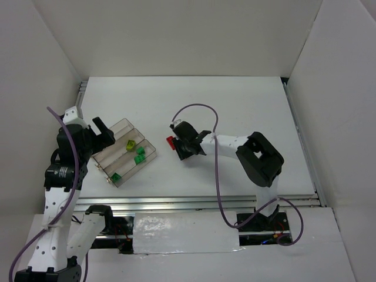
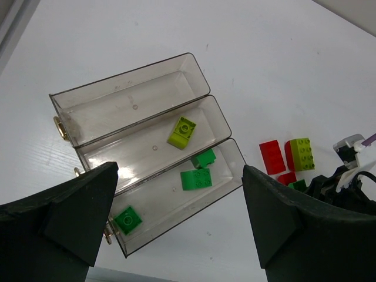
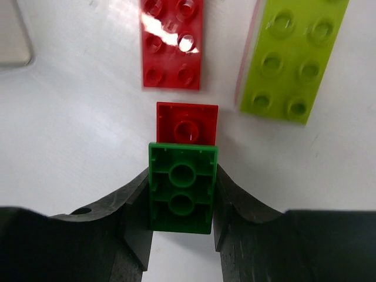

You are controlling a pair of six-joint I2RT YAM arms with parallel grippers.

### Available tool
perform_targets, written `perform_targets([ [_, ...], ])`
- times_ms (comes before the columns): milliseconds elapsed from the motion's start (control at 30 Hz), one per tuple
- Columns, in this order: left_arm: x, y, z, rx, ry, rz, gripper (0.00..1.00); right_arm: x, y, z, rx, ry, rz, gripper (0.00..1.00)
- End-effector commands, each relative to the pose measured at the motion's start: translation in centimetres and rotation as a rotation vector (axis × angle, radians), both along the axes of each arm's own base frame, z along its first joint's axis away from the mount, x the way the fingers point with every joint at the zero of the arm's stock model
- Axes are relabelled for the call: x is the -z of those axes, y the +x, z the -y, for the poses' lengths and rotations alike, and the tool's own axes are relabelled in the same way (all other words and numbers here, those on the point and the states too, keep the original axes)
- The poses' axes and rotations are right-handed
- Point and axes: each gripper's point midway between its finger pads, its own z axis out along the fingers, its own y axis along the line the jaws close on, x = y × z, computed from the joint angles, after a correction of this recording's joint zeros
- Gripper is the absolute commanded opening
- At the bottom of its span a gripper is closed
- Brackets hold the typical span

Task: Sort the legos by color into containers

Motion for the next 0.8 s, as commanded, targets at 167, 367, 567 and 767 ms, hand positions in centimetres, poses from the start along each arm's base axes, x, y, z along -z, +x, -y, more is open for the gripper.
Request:
perform_targets([
  [167,-2.1,-0.4,10.1,0.526,-0.252,0.07,0.99,-15.1,-9.2,-3.1,-0.241,0.638,0.126,0.15],
  [367,-5.9,-4.0,18.0,1.025,-0.449,0.301,0.99,-24.8,-14.8,-1.7,-0.441,0.946,0.185,0.16],
  [567,-8.6,-8.3,21.4,1.272,-0.467,0.445,0.99,-29.7,-17.9,-1.8,-0.595,1.101,0.177,0.18],
  [767,-8.9,-9.7,23.0,1.353,-0.479,0.461,0.98,-30.9,-17.8,-2.8,-0.625,1.136,0.168,0.18],
])
